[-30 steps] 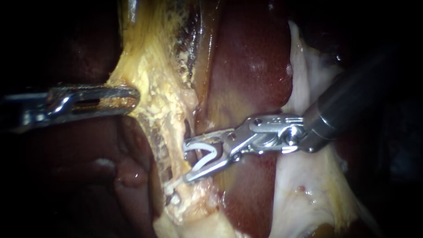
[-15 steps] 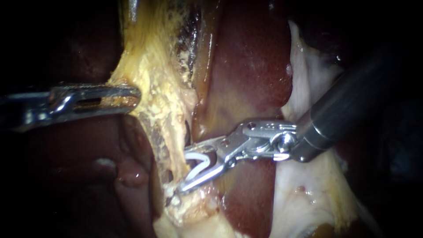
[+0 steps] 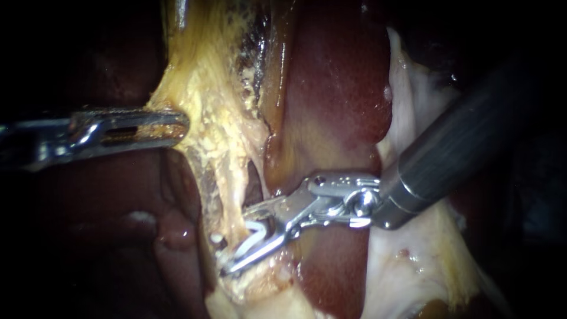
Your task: Clipping second clip left tube
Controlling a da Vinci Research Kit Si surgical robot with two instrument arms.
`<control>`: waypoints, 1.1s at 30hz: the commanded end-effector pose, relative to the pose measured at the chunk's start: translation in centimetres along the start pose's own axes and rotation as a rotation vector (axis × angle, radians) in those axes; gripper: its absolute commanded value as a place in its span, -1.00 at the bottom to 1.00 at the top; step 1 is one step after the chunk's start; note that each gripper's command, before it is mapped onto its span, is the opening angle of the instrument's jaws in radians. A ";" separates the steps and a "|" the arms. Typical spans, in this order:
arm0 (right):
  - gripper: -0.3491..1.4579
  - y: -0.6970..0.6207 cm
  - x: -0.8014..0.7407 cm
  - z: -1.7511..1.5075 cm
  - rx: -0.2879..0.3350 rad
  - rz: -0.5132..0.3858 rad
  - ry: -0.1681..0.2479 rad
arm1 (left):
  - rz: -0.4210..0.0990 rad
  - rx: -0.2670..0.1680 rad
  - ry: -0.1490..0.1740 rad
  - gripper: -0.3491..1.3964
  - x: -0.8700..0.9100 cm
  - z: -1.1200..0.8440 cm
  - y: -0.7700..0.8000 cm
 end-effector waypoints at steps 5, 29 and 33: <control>-0.01 -0.03 0.01 0.02 0.037 -0.005 0.024 | -0.001 -0.002 0.000 -1.00 0.00 0.01 0.00; -0.11 0.01 0.02 0.14 0.039 0.001 0.037 | -0.001 -0.006 -0.002 -1.00 0.00 0.03 -0.02; -0.29 0.05 -0.01 0.09 0.017 0.001 0.045 | -0.001 -0.006 -0.002 -1.00 0.00 0.03 -0.02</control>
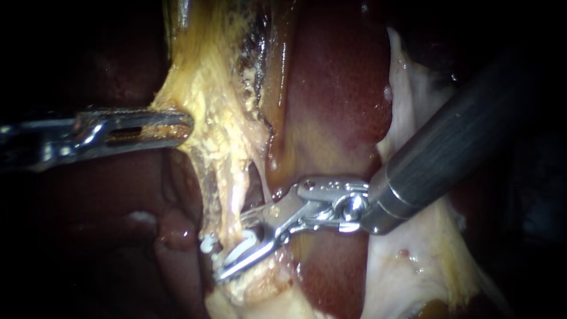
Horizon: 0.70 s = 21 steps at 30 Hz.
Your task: Clipping second clip left tube
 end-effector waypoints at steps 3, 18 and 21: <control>-1.00 0.01 -0.07 -0.12 -0.033 -0.001 0.011 | 0.000 0.000 0.000 -1.00 0.00 0.00 0.00; -1.00 0.01 -0.08 -0.14 -0.039 0.005 0.013 | 0.000 -0.001 0.000 -1.00 0.00 0.00 0.00; -1.00 0.01 -0.08 -0.14 -0.039 0.005 0.013 | 0.000 -0.001 0.000 -1.00 0.00 0.00 -0.01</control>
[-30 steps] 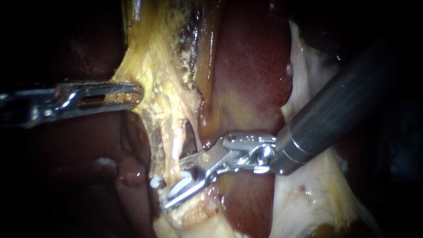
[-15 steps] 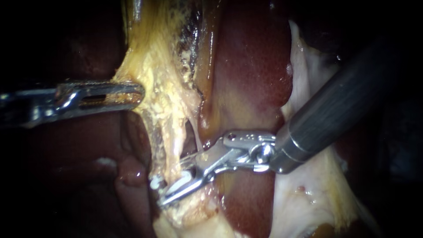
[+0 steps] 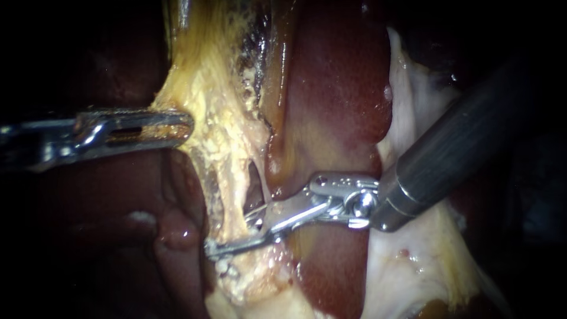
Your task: Clipping second clip left tube
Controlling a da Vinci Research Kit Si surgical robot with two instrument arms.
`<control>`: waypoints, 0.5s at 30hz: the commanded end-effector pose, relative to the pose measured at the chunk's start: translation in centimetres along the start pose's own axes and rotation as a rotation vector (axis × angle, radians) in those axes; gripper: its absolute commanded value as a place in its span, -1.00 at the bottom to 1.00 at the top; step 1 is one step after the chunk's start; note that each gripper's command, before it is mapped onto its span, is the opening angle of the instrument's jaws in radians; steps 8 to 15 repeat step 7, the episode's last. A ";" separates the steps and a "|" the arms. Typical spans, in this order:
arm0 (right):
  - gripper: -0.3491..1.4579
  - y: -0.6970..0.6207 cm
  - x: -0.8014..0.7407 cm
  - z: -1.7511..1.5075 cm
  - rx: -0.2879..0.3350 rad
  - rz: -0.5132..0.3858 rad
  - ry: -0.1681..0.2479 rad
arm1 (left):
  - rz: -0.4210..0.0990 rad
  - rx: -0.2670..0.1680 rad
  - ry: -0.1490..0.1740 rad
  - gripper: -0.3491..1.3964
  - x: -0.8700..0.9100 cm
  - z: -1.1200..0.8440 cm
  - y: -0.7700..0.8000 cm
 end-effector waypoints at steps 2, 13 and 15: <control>-1.00 0.00 0.00 0.00 -0.001 0.000 0.000 | 0.000 0.000 0.000 -1.00 0.00 0.00 0.00; -1.00 -0.01 0.00 0.00 0.000 0.000 0.000 | 0.000 0.000 0.000 -1.00 0.00 0.00 0.00; -1.00 -0.01 0.00 0.00 0.000 0.000 0.000 | 0.000 0.000 0.000 -1.00 0.00 0.00 0.00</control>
